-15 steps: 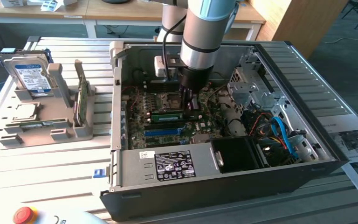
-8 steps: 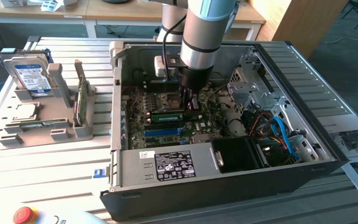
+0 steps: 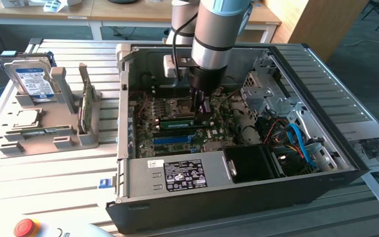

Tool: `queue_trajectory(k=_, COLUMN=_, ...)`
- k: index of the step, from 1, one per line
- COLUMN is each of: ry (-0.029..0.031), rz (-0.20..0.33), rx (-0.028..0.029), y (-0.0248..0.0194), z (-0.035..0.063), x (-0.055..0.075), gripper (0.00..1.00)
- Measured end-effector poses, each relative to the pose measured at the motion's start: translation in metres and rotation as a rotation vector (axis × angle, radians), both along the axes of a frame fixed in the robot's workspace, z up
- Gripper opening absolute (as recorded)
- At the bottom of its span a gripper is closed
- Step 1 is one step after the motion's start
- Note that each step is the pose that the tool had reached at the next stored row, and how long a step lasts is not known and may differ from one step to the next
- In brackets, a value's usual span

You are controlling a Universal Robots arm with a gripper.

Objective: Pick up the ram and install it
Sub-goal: 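Insert the ram into the slot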

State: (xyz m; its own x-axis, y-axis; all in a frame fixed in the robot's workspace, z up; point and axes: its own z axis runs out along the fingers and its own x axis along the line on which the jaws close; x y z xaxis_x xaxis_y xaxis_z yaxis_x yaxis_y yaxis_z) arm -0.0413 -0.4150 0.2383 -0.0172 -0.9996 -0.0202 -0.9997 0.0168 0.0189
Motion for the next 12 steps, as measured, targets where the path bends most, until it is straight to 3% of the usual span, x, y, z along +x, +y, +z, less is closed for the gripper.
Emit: queue_trajectory(k=12, ry=0.0020, rz=0.000, rx=-0.0008, y=0.0000, z=0.0342, x=0.000, gripper=0.49)
